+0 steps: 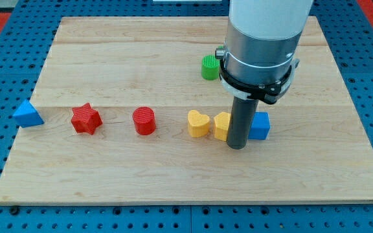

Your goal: Move the green star towards center right

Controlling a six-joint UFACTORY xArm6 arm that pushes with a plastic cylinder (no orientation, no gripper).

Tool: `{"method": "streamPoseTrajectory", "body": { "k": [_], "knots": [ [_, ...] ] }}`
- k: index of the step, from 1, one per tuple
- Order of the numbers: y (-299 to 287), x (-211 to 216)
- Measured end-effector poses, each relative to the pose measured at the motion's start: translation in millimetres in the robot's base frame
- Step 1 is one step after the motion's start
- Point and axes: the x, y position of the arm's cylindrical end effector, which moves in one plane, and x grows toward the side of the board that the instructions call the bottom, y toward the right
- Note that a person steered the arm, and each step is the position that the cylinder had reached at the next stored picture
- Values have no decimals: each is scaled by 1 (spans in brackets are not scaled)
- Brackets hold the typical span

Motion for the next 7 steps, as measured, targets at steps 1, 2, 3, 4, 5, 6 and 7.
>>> {"method": "streamPoseTrajectory", "body": {
  "k": [1,2,3,4,5,6,7],
  "knots": [
    [0,-1],
    [0,15],
    [36,61],
    [123,69],
    [176,35],
    [176,-27],
    [169,-104]
  ]
}}
